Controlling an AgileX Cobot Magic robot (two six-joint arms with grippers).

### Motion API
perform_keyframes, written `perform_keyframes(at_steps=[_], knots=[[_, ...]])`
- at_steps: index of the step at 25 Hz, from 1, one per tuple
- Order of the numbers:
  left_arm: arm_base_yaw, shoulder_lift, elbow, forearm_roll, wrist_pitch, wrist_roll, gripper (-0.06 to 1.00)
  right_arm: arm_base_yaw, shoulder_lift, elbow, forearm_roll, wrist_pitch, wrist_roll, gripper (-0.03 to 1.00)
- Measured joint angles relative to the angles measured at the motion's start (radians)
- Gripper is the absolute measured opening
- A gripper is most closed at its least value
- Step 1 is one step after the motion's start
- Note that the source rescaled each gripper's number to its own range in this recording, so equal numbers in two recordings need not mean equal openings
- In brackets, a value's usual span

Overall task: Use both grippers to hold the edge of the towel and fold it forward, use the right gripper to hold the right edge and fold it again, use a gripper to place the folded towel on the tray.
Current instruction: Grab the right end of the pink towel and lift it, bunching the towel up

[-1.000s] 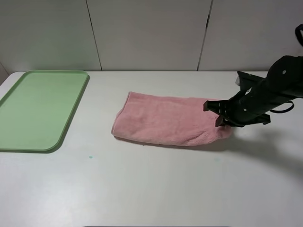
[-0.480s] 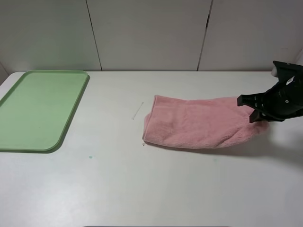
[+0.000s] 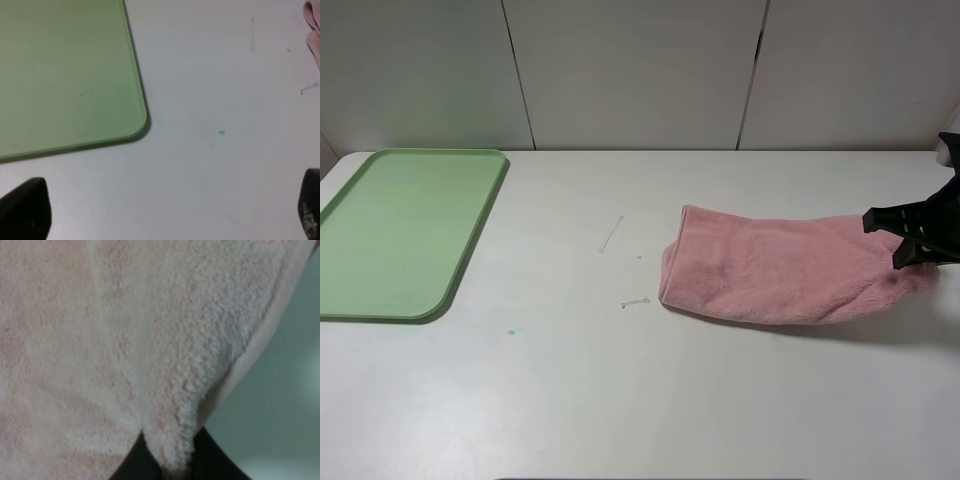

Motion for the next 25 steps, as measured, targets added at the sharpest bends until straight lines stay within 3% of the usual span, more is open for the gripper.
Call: perform_keyframes(at_steps=[5, 10, 19, 25], knots=[[0.0, 0.0, 0.0, 0.0, 0.0, 0.0, 1.0, 0.014, 0.0, -0.043, -0.018, 0.063, 0.0, 0.06], [0.0, 0.0, 0.0, 0.0, 0.0, 0.0, 1.0, 0.107, 0.0, -0.112, -0.032, 0.122, 0.001, 0.06], [0.0, 0.0, 0.0, 0.0, 0.0, 0.0, 1.0, 0.304, -0.001, -0.155, -0.011, 0.14, 0.03, 0.06], [0.0, 0.0, 0.0, 0.0, 0.0, 0.0, 1.0, 0.406, -0.001, -0.157, 0.033, 0.104, 0.051, 0.06]])
